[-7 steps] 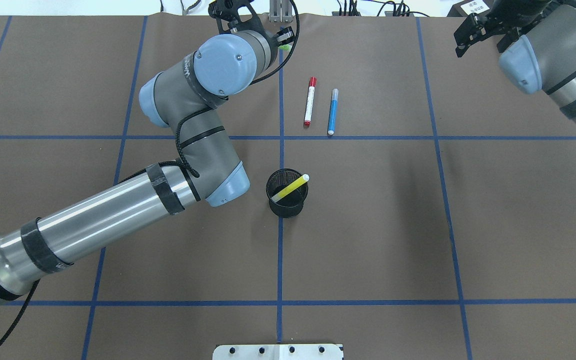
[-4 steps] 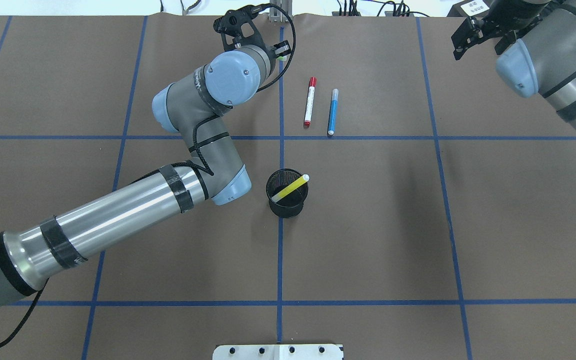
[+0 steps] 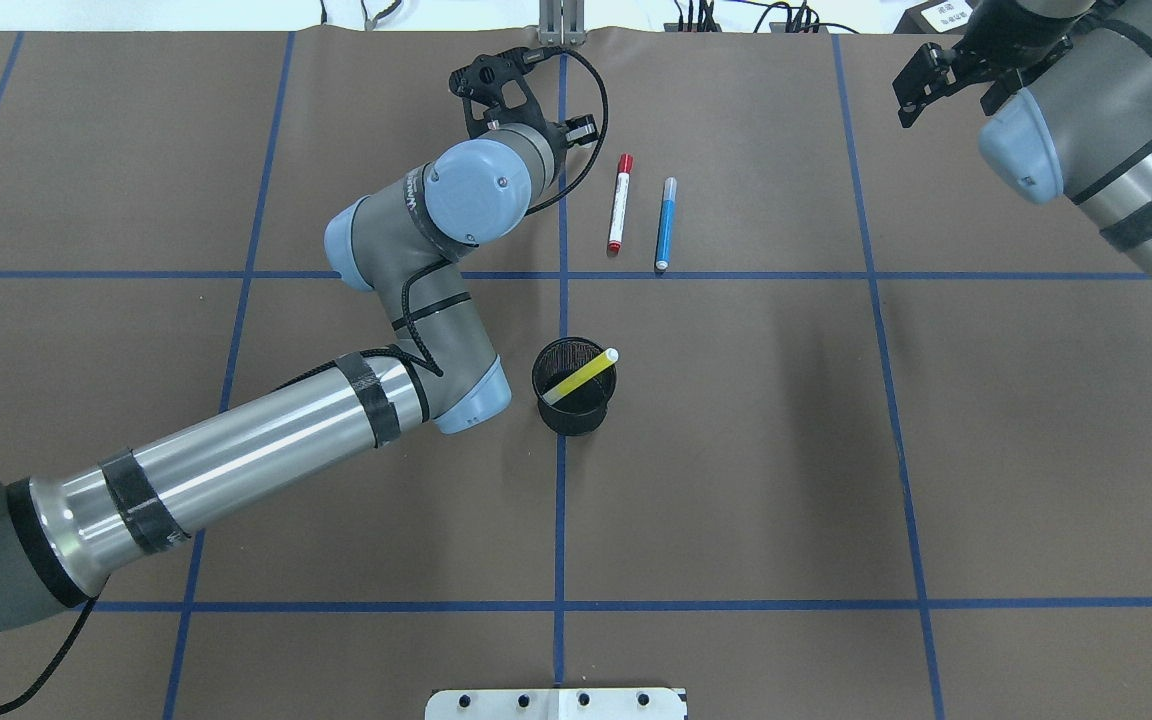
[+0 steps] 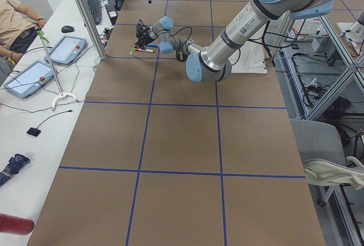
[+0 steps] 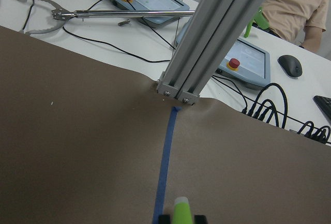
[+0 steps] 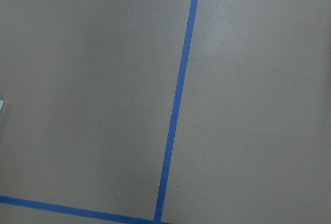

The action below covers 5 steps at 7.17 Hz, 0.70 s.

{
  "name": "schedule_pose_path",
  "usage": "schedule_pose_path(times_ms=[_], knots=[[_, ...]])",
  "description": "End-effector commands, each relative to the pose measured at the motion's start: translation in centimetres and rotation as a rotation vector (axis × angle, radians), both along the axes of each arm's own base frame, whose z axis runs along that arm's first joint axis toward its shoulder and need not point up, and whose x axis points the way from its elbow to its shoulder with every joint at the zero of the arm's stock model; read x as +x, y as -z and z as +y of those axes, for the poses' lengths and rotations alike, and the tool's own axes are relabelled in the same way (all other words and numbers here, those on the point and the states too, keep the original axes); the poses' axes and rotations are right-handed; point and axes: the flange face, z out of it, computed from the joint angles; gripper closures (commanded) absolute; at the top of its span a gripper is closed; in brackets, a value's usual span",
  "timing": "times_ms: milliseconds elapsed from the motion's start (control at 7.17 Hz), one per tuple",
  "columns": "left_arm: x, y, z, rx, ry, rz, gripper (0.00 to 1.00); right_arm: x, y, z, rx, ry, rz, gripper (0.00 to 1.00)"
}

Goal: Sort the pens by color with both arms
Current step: 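Set the green highlighter down beside the red-capped marker, open left gripper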

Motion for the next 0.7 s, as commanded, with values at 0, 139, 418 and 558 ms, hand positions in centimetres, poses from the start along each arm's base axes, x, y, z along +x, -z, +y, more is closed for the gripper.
schedule_pose_path(times_ms=[0, 139, 418, 558], knots=[[0.86, -0.04, 0.80, 0.002, -0.015, 0.002, 1.00, -0.34, -0.04, 0.09, -0.001, 0.005, 0.001, 0.01], [1.07, 0.13, 1.12, 0.005, -0.018, 0.005, 0.99, -0.46, 0.06, 0.10, 0.000, 0.005, 0.000, 0.01], [1.23, 0.17, 1.50, 0.017, -0.024, 0.023, 0.63, -0.79, 0.10, 0.16, 0.000, 0.010, 0.000, 0.01], [1.19, 0.13, 1.53, 0.018, -0.025, 0.025, 0.55, -0.79, 0.10, 0.16, 0.000, 0.010, 0.000, 0.01]])
